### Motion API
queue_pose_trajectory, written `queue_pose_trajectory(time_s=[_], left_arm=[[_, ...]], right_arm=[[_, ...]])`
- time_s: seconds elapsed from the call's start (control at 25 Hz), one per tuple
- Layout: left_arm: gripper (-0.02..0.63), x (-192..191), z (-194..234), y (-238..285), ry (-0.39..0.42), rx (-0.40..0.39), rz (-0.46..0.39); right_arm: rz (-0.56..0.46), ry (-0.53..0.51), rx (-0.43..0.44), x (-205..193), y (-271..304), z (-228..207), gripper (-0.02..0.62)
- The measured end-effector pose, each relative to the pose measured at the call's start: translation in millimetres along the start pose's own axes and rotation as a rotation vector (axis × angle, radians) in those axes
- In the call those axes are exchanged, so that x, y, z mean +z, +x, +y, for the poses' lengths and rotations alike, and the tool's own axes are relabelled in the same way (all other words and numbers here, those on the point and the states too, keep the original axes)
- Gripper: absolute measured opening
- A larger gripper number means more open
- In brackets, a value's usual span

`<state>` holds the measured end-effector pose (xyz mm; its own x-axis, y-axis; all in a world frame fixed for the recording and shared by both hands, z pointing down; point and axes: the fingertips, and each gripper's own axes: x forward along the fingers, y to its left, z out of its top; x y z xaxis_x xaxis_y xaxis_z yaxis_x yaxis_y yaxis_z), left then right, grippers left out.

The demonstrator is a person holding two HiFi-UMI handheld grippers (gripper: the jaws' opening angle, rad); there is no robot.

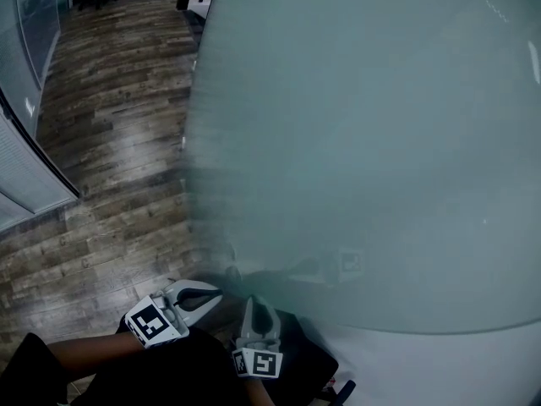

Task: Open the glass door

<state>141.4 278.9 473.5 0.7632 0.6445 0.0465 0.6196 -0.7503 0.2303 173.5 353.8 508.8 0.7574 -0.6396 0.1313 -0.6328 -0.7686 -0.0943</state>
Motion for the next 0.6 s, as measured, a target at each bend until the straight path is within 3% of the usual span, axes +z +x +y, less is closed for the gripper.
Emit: queue_pose_trajectory(time_s=[0.6], left_arm=[[-0.002,-7,21,27,-0.043,-0.112,0.023]], right_arm=[[-0.017,0.028,-0.193,-3,-1,-59,0.072]])
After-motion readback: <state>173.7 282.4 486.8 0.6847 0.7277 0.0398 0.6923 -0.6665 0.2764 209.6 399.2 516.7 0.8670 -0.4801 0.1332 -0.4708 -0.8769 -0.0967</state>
